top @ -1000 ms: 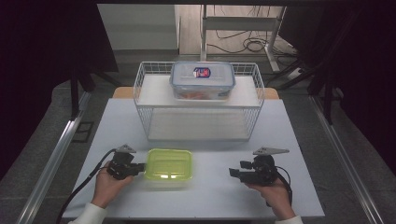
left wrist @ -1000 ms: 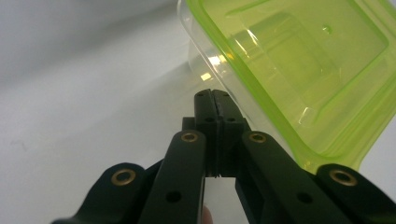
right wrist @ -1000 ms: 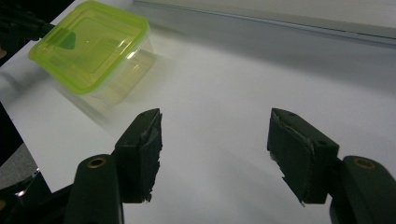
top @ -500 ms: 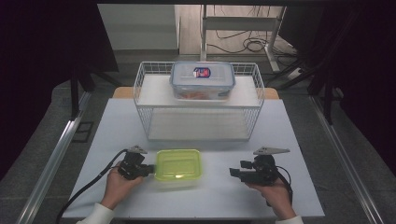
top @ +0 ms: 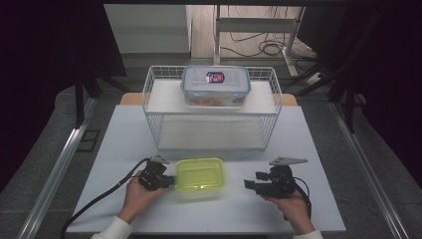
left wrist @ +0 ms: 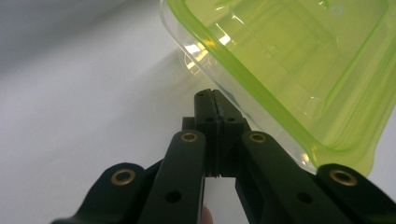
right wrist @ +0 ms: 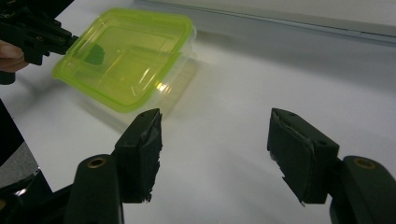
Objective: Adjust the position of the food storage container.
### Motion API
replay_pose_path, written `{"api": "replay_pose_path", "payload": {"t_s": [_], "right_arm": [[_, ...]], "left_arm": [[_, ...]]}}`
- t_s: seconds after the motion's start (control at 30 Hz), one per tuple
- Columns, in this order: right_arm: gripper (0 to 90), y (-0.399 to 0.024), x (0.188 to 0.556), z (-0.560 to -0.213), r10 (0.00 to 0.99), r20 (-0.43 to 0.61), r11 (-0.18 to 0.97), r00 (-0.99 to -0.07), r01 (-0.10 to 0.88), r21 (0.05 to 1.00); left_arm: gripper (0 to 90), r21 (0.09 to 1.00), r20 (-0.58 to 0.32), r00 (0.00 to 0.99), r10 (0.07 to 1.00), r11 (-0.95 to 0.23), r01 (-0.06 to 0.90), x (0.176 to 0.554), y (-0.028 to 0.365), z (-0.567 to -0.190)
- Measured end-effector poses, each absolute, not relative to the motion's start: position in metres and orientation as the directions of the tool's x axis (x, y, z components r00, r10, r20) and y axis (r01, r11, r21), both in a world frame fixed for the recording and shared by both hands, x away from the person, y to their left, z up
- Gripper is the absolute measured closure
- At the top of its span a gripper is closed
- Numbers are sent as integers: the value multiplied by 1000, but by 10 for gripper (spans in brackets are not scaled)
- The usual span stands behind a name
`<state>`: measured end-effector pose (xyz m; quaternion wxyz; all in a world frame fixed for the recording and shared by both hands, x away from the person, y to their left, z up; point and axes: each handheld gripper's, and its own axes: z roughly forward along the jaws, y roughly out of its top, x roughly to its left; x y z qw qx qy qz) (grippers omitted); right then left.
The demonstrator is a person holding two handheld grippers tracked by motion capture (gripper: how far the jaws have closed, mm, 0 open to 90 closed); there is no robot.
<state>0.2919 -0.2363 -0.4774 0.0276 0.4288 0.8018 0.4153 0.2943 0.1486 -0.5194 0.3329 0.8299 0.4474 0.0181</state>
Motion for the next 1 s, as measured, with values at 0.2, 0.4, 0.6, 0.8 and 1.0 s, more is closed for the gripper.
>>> {"api": "replay_pose_path", "payload": {"t_s": [0.2, 0.4, 0.6, 0.8, 1.0], "right_arm": [[357, -237, 291, -476, 708, 315, 286, -632, 664, 691], [357, -237, 292, -476, 708, 317, 283, -631, 665, 691], [357, -240, 291, -474, 706, 325, 273, -629, 665, 696], [343, -239, 291, -473, 698, 333, 268, -634, 662, 700], [335, -238, 291, -472, 691, 336, 262, -640, 655, 709]], "left_arm": [[900, 577, -266, 608, 748, -382, 722, 301, 138, -517], [900, 564, -221, 615, 757, -415, 714, 298, 140, -518], [757, 614, -193, 607, 771, -388, 688, 280, 156, -502], [495, 646, -233, 537, 811, -284, 709, 263, 179, -480], [375, 644, -255, 526, 811, -263, 718, 260, 189, -478]]}}
